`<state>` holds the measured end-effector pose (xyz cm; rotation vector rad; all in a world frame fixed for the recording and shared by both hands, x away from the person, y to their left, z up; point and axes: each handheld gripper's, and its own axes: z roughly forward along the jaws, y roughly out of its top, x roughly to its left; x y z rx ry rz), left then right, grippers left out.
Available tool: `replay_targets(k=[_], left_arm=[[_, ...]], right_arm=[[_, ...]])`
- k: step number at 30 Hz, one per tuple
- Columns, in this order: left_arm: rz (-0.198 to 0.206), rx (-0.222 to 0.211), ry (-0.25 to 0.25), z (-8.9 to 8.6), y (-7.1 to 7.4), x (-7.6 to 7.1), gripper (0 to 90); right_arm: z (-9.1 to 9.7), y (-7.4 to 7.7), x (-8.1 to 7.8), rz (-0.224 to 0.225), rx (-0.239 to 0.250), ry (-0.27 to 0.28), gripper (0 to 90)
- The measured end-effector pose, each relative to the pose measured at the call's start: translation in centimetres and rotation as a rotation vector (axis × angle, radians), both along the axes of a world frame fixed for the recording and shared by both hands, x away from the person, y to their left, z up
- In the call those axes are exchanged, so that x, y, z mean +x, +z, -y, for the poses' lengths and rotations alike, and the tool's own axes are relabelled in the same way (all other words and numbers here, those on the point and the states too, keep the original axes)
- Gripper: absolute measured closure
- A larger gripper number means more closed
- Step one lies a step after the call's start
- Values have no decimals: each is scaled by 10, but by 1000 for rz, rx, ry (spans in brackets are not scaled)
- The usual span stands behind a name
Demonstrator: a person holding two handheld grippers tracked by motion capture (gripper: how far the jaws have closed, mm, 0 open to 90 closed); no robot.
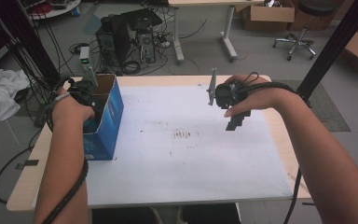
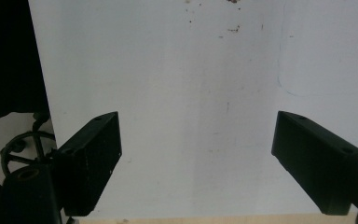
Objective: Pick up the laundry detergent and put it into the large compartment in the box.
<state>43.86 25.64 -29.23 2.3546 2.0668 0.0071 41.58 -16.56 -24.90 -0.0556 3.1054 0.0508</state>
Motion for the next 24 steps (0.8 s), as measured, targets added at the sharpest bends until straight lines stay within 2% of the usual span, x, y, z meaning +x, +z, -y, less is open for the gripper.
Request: replay_targets(k=[4, 18, 24], left_arm=[[4, 7, 17, 2, 0, -1, 400], [6, 11, 9, 3, 0, -1, 399], [24, 17, 12, 4, 0, -2, 383]], right_arm=[[0, 0, -1, 7, -3, -2, 159], [2, -1, 0, 5, -4, -6, 159], [2, -2, -1, 2, -6, -9, 160]])
